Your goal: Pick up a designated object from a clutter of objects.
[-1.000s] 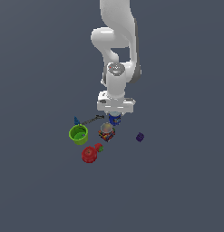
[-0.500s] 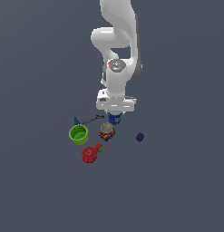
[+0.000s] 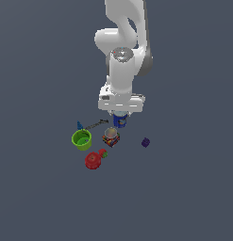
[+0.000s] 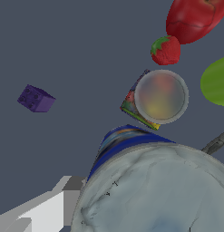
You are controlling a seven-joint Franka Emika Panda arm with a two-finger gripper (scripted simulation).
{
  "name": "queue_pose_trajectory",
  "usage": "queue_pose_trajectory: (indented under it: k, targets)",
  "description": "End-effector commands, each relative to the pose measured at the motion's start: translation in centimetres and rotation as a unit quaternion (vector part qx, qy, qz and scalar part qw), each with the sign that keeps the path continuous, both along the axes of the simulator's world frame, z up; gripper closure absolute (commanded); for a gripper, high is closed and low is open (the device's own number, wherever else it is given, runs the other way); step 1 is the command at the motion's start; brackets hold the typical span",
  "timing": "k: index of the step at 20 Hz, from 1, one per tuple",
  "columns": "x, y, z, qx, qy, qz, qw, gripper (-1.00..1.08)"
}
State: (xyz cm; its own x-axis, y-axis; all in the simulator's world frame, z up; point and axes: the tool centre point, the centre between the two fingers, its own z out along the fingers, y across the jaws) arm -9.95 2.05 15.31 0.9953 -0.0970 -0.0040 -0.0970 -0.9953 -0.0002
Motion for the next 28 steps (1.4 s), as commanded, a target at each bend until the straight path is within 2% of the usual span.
queue_pose_trajectory:
  k: [1, 17, 28]
  targets:
    - [1.0, 0.0, 2.2, 0.0, -0.002, 0.0, 1.0, 1.08]
    - [7.8, 0.0, 15.8, 0.0, -0.002, 0.0, 1.0, 1.08]
    - [12.0, 0.1, 23.4, 0.0, -0.002, 0.0, 1.0, 1.08]
